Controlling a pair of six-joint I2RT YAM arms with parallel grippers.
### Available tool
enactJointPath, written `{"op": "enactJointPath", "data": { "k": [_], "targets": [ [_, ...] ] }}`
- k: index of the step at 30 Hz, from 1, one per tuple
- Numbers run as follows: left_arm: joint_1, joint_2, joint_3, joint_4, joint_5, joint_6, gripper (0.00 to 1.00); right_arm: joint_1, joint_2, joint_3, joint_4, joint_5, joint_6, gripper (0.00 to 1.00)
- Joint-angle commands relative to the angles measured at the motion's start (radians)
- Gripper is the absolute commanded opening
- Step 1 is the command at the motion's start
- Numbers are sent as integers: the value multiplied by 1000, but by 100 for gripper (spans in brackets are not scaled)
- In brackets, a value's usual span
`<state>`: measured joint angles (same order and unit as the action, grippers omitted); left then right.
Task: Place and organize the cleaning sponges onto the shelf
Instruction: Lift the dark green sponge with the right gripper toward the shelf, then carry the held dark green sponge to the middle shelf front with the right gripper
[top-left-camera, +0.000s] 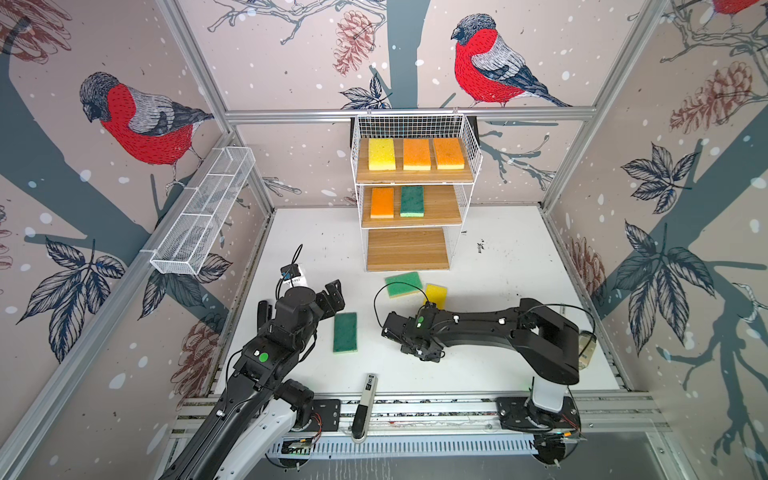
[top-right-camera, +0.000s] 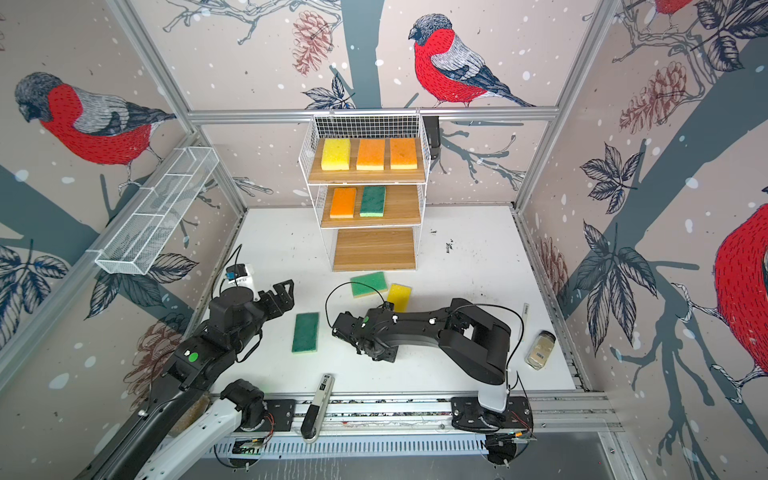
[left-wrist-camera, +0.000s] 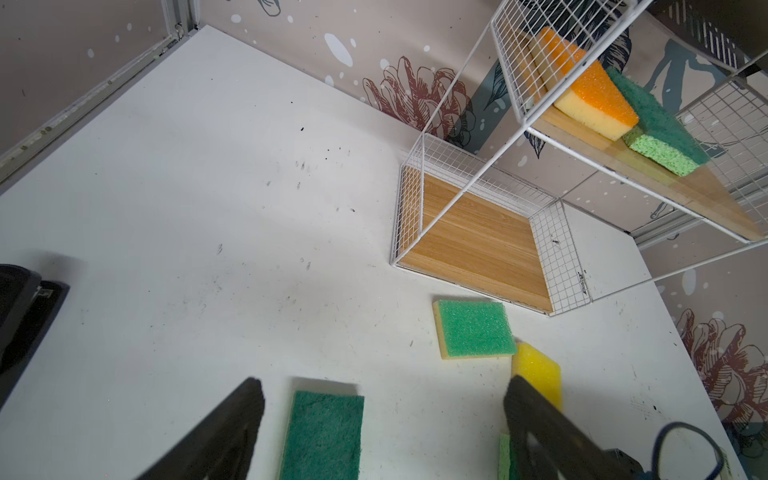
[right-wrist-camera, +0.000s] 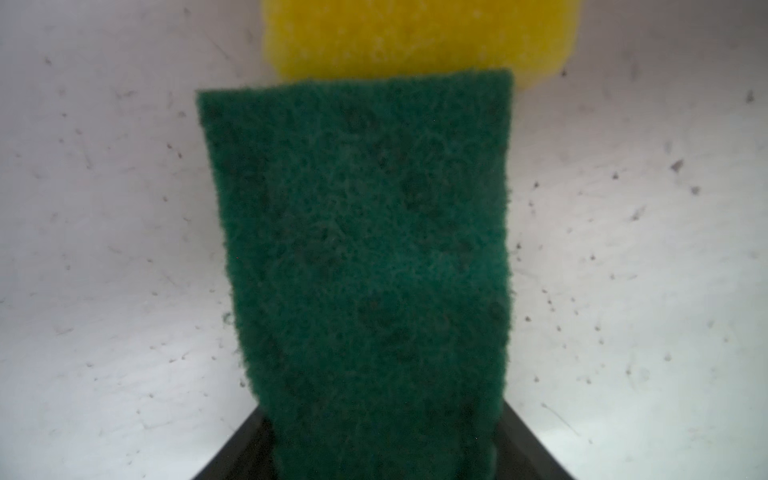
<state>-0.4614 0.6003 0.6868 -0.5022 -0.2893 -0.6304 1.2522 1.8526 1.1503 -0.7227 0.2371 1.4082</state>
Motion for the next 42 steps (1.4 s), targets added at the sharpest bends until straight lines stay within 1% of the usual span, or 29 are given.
{"op": "enactJointPath", "data": {
  "k": [1, 3, 6, 12, 15, 17, 21, 24, 28, 33, 36, 42],
  "targets": [
    [1, 8, 16, -16, -10, -5, 91, 18, -9, 9, -33, -3, -65, 62],
    [1, 11, 28, -22, -11, -3, 91, 31, -22, 25, -69, 37, -91, 61],
    [1, 12, 55, -37, -24, 1, 91, 57, -57, 43, -138, 111, -103, 64],
    [1, 21, 105, -63, -39, 20, 90, 96, -173, 66, -263, 264, -126, 65],
    [1, 27, 121, -64, -41, 28, 90, 94, -239, 71, -264, 316, -184, 62],
    [1, 32, 136, -68, -41, 35, 90, 82, -270, 76, -246, 327, -237, 61],
    [1, 47, 178, -81, -58, 50, 90, 51, -314, 115, -258, 364, -304, 65],
    [2, 59, 210, -88, -76, 60, 90, 33, -350, 147, -255, 397, -373, 66],
    [1, 76, 237, -92, -85, 71, 90, -5, -398, 168, -201, 403, -484, 67],
    [1, 89, 259, -80, -99, 85, 90, -91, -465, 166, -136, 413, -593, 66],
    [1, 98, 274, -69, -111, 94, 90, -145, -496, 173, -86, 396, -675, 67],
    [1, 106, 278, -23, -122, 113, 90, -229, -495, 219, -19, 363, -843, 67]
  ]
}}
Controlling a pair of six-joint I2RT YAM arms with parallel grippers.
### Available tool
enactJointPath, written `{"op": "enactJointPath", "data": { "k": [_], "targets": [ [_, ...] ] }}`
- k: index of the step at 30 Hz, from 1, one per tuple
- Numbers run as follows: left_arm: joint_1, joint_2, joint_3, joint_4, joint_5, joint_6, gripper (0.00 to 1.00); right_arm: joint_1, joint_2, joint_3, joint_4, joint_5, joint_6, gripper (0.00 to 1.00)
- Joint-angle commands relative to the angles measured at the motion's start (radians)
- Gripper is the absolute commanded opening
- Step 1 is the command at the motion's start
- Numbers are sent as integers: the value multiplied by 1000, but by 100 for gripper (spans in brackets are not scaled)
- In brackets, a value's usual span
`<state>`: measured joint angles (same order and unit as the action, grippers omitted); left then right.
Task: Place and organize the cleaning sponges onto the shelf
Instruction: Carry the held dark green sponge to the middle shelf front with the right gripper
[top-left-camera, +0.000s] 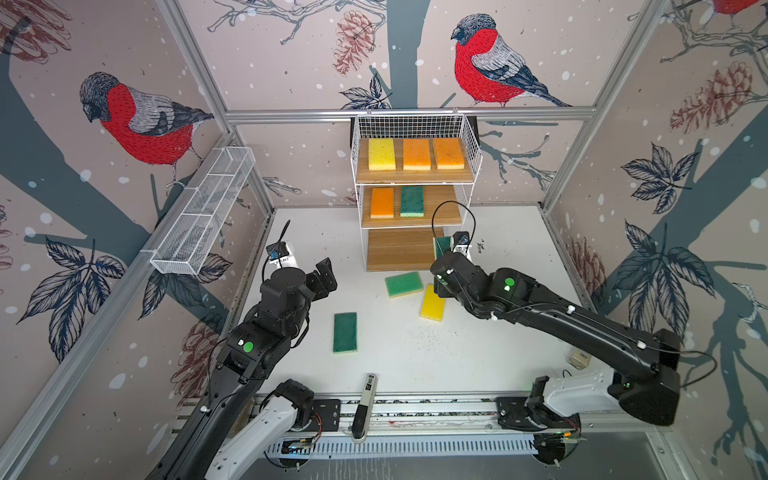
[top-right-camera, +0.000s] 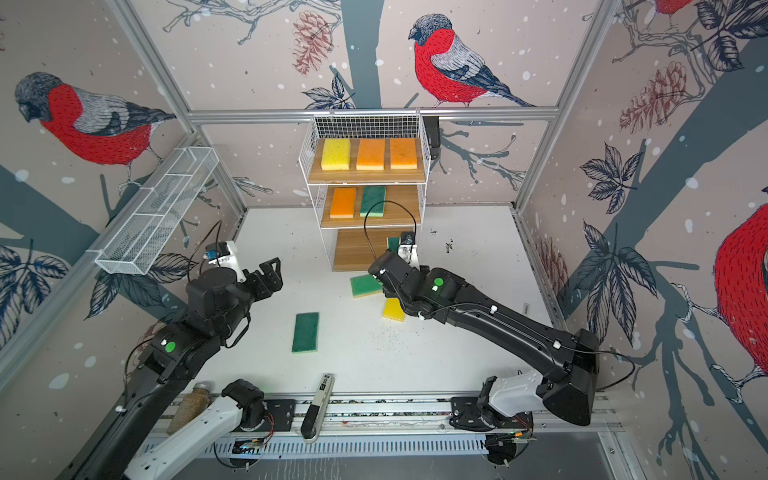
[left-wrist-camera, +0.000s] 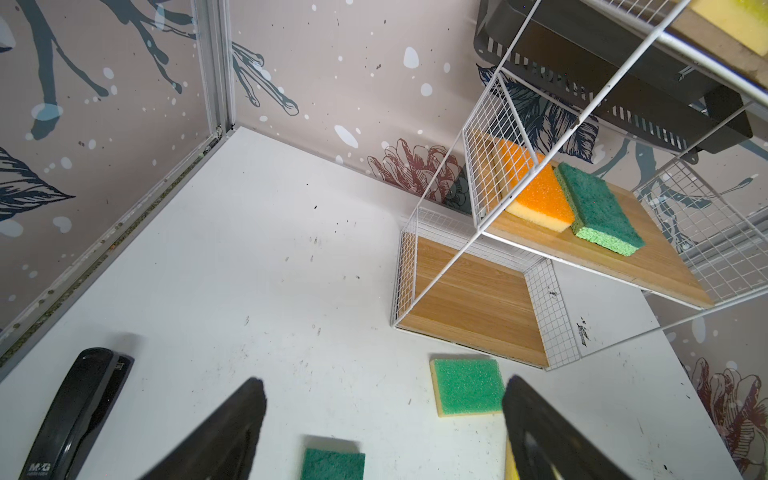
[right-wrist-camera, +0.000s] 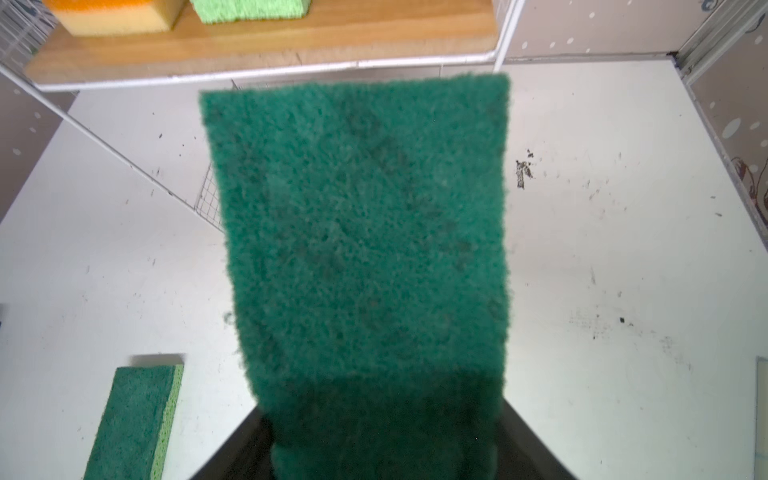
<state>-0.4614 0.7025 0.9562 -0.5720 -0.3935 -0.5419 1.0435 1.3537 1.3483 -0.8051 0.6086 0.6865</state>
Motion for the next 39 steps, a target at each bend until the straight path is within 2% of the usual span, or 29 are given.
{"op": "enactJointPath", "data": {
  "k": [1, 5, 14, 22, 39],
  "targets": [
    [2, 5, 10, 54, -22, 28, 90, -38, 13, 31, 74, -19, -148, 67],
    [3, 12, 10, 96, -28, 50, 90, -106, 65, 75, 109, -74, -233, 67],
    [2, 25, 1, 175, -36, 72, 90, -228, 179, 193, 147, -123, -287, 68],
    [1, 16, -20, 202, -40, 79, 90, -236, 245, 243, 216, -96, -292, 67],
    [1, -6, -46, 221, -35, 86, 90, -258, 252, 231, 368, -17, -301, 67]
  ]
}}
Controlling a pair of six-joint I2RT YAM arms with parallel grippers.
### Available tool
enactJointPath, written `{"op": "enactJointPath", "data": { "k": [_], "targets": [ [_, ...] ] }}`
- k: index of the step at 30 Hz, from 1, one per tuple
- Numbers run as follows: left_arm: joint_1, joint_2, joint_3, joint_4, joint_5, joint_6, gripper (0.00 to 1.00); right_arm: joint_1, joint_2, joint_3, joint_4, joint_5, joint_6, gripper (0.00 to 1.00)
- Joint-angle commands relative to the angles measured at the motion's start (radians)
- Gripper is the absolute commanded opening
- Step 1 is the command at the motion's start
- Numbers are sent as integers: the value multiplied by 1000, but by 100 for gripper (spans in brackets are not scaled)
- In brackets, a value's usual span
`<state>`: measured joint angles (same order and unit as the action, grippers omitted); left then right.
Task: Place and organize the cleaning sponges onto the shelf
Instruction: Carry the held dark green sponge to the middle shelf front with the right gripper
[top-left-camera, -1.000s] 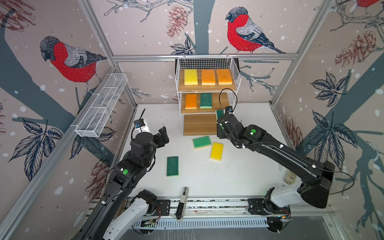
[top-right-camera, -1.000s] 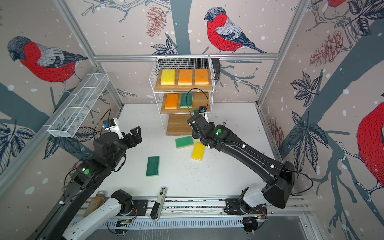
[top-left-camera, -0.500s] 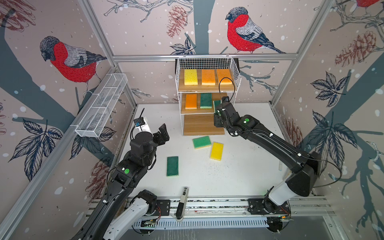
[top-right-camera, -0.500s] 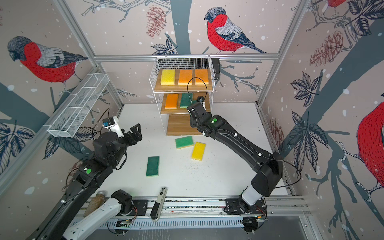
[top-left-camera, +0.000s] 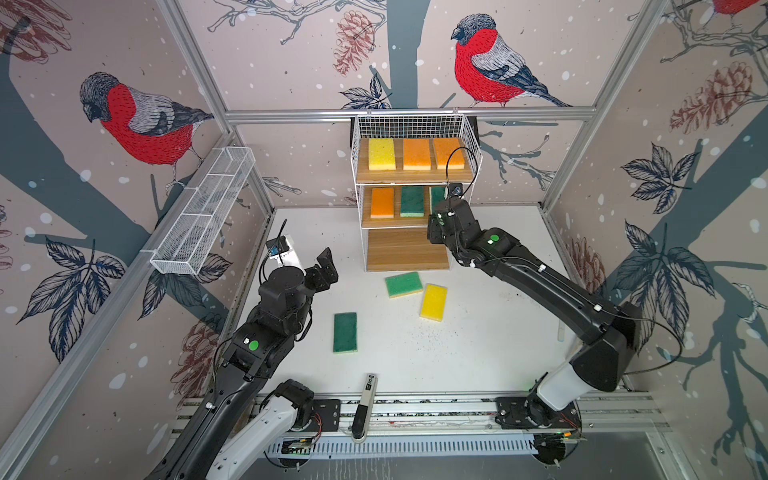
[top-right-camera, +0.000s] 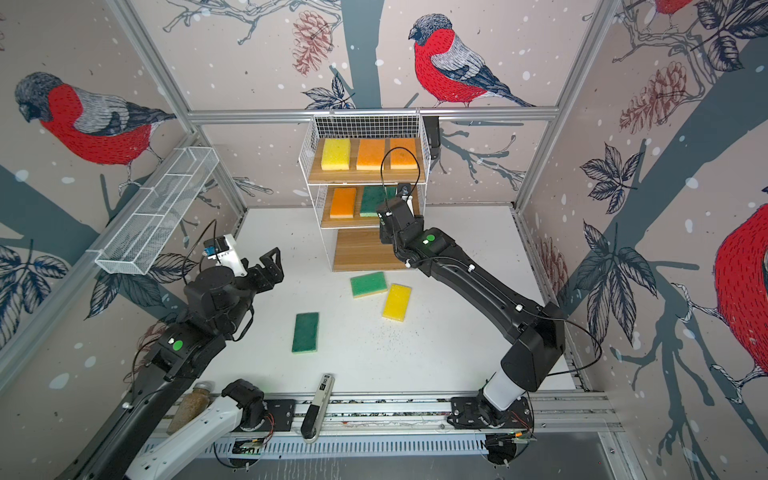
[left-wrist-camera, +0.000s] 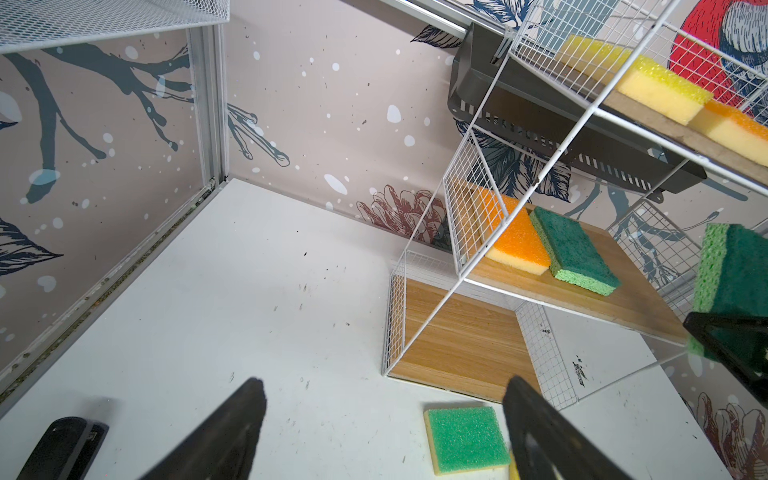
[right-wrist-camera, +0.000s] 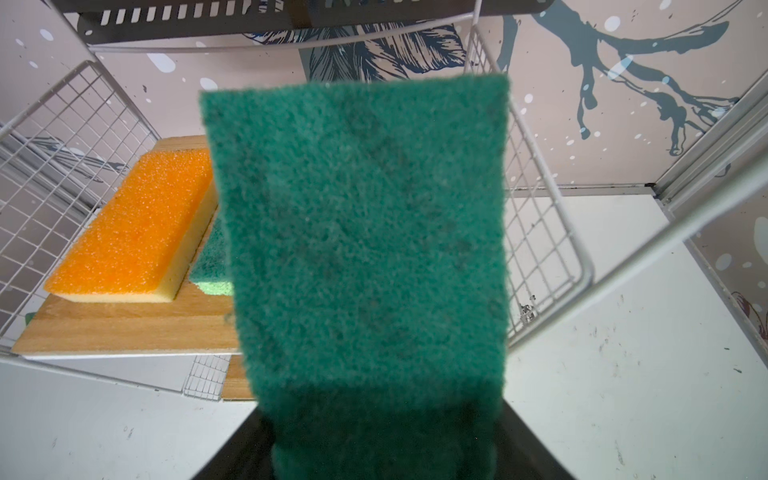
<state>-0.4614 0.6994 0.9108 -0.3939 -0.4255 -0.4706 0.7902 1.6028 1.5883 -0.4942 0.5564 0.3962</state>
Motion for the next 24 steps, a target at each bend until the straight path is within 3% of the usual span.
{"op": "enactJointPath", "data": {
  "k": [1, 24],
  "targets": [
    [1, -3, -1, 43, -4, 15, 90, -6, 1, -14, 69, 37, -12, 67],
    [1, 16, -20, 70, 4, 15, 90, -36, 55, -34, 191, 49, -67, 66]
  ]
}}
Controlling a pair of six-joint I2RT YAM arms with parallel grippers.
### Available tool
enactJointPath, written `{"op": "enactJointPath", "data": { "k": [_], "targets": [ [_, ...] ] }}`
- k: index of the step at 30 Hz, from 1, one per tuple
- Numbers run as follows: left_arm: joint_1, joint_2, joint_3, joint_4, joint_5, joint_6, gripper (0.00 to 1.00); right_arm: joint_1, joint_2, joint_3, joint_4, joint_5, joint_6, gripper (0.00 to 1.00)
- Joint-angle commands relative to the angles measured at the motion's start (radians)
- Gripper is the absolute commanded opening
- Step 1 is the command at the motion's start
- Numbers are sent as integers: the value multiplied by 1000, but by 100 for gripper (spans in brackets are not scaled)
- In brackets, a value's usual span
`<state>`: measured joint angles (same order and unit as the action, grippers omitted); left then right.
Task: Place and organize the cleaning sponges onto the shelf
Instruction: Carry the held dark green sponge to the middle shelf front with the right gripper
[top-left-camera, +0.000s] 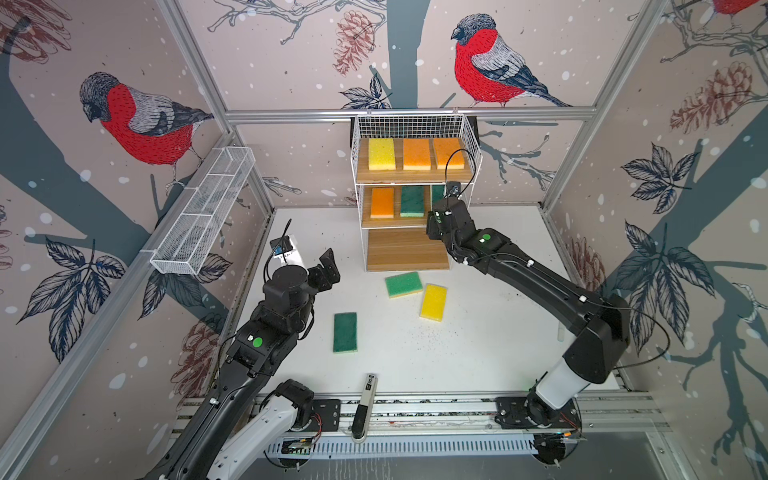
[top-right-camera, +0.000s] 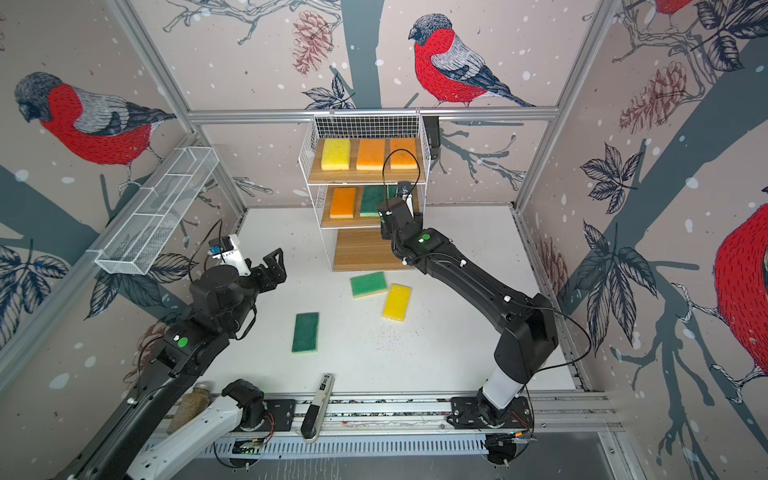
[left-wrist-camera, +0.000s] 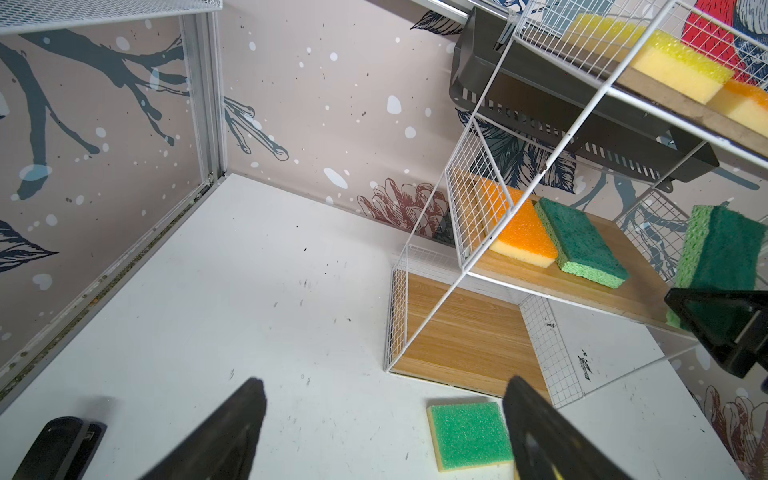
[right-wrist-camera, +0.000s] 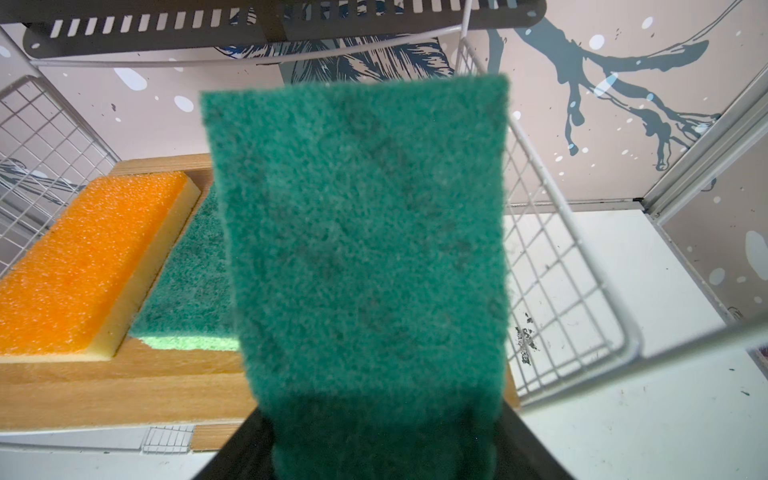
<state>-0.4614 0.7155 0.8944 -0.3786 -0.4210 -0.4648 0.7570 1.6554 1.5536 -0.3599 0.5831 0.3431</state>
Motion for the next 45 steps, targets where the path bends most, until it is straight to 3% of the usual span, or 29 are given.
{"op": "enactJointPath", "data": {
  "k": [1, 45],
  "targets": [
    [1, 1, -5, 55, 0, 11, 90, -5, 4, 3, 60, 23, -13, 66],
    [3, 17, -17, 74, 28, 8, 89, -31, 36, 29, 167, 24, 6, 68]
  ]
}}
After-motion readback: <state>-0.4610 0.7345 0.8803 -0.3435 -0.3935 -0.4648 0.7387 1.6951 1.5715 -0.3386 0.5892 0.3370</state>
